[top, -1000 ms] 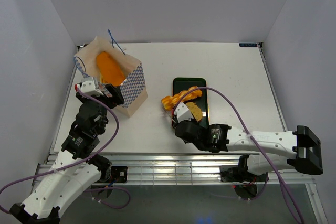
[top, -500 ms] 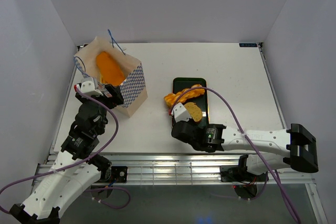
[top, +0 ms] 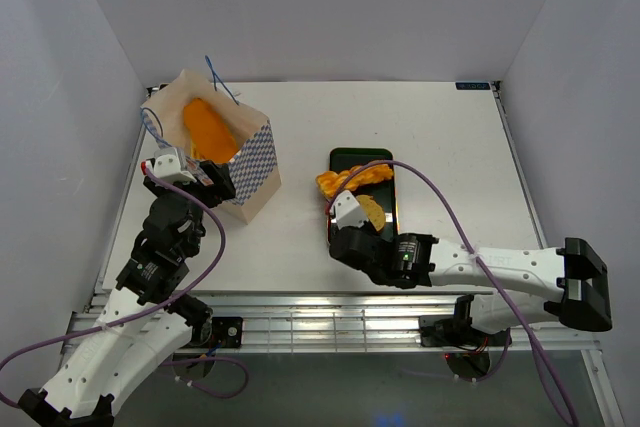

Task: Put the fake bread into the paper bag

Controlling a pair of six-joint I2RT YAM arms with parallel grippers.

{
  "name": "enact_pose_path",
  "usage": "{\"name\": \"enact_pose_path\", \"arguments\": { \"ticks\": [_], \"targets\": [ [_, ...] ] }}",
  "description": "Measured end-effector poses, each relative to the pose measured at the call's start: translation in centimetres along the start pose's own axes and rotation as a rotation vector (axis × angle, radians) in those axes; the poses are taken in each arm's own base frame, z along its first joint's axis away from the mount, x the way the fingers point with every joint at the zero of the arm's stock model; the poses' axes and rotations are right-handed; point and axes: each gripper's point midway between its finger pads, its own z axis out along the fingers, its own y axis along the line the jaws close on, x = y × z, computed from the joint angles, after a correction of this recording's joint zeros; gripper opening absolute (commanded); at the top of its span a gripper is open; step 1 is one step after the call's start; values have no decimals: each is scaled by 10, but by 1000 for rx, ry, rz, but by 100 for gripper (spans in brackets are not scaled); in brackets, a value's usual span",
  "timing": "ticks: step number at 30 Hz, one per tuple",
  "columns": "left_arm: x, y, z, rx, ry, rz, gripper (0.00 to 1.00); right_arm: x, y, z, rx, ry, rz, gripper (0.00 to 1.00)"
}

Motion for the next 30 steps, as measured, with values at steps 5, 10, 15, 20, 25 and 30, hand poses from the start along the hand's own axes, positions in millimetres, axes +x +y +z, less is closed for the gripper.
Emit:
{"name": "enact_pose_path", "arguments": {
  "ticks": [5,10,15,20,25,30],
  "targets": [
    [0,0,0,0,-1,-1,97,-22,-4,-12,-15,-58,38,8],
    [-2,0,-1,2,-5,-3,97,-52,-10,-29,-39,-136,88,8],
    [-2,0,-1,1,-5,-4,97,-76,-21,-48,-49,-215,138,8],
    [-2,0,-1,1,-5,-3,97,-92,-32,-64,-62,-279,168,8],
    [-2,0,-1,1,-5,-3,97,-96,-33,-65,-60,-287,123,26],
    [-2,0,-1,1,-5,-4,97,-84,-23,-47,-29,-226,40,34]
  ]
}}
